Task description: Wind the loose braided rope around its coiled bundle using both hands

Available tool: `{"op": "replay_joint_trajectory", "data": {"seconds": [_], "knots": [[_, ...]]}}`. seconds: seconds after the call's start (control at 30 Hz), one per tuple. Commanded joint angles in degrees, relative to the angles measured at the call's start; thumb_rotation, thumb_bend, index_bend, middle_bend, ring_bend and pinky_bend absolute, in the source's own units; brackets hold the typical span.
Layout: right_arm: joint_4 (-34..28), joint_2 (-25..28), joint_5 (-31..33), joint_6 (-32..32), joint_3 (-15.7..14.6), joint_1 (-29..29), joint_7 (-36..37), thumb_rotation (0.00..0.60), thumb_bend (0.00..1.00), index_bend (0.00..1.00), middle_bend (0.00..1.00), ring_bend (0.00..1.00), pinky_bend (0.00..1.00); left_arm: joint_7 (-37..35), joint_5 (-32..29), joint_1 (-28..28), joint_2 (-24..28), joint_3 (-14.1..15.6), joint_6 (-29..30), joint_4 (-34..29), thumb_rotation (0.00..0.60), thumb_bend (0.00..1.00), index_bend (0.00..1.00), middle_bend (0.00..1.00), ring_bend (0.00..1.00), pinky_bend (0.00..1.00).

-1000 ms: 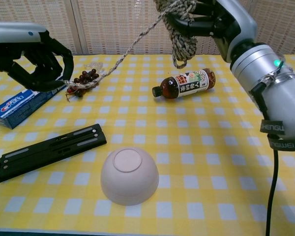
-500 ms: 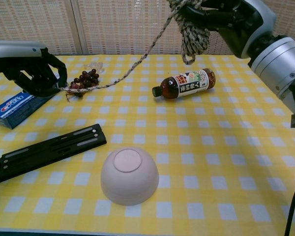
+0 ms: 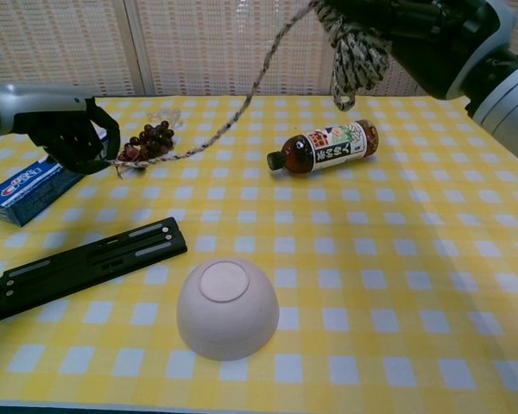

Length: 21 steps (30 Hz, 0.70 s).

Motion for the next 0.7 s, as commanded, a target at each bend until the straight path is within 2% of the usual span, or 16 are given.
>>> {"op": "replay_joint_trajectory", "data": {"seconds": [0.03,0.17,0.37,0.57,0.7], "knots": [[-0.84,0.92,-1.24,0.61,-0.97,-0.23,1.28,0.600,0.60,0.88,0.73,0.77,0.65,1.56,-1.89,-0.92,-0.73,-0.53,0.89,0.62,0.600,0.53,0.62,0.84,0.77,0.75],[-1.57,2.00,-2.13,0.84,-1.93,-0.29,1.50,0.600,0.60,0.88,0.73,0.77,0.66,3.77,-4.03,-1.86,-1.34,-0.47,1.25,1.30,0.600,0.53,0.62,0.84,0.77,0.75],[-2.03,3.58,-3.72,-1.26,-4.59,0.39,-1.02,0.600,0.60,0.89,0.74,0.77,0.66,5.18,-5.27,-2.90,-1.02,-1.99,2.83,0.88,0.600,0.53,0.62,0.84,0.77,0.75],[-4.04,5.51,-4.70,-5.43,-7.44,1.69,-6.66,0.600,0.60,0.89,0.74,0.77,0.66,7.32,-2.94,-4.02,0.86,-3.59,5.22,-1.87,0.600,0.53,0.62,0.84,0.77,0.75],[-6.16,6.46,-3.13,-9.82,-8.53,2.91,-11.27,0.600,0.60,0.89,0.74,0.78,0.66,8.03,0.12,-4.36,2.40,-5.10,7.67,-5.48,0.600,0.53,0.62,0.84,0.77,0.75]]}}
